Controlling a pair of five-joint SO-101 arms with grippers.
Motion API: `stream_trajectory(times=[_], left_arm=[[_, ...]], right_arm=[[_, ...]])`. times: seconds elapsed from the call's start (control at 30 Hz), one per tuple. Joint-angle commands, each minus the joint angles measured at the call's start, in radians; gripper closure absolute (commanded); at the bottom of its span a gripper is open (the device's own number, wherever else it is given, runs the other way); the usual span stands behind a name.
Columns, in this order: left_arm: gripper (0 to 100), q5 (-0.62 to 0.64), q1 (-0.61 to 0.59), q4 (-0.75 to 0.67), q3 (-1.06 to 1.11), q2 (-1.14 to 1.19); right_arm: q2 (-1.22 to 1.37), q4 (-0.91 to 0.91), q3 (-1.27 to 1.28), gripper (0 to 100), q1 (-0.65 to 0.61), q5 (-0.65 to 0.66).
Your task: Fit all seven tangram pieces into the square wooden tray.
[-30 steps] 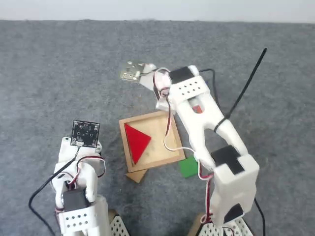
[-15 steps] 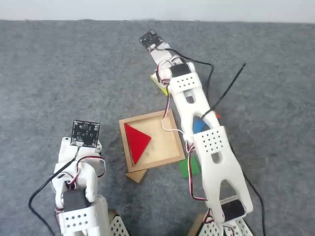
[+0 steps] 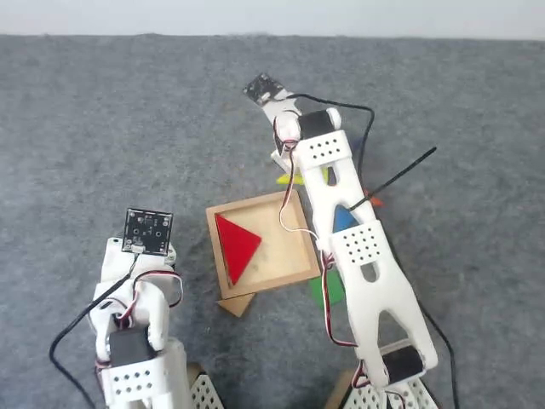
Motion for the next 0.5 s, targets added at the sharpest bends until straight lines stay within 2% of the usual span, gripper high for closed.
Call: stream_trajectory(times=[0.0, 0.1, 0.33, 0.47], left_arm=[[98, -0.011, -0.006, 0.000, -0.015, -0.014], [98, -0.011, -0.006, 0.000, -0.015, -0.014], [98, -0.011, -0.006, 0.000, -0.015, -0.014], [98, -0.011, -0.006, 0.000, -0.015, -0.014]], right_arm=[[-0.117, 0.101, -0.041, 68.2, 0.004, 0.107], [-0.131, 0.176, -0.046, 68.2, 0.005, 0.189], [-0.191, 0.179, -0.038, 68.2, 0.012, 0.183], [-0.283, 0.180, -0.038, 68.2, 0.021, 0.133]])
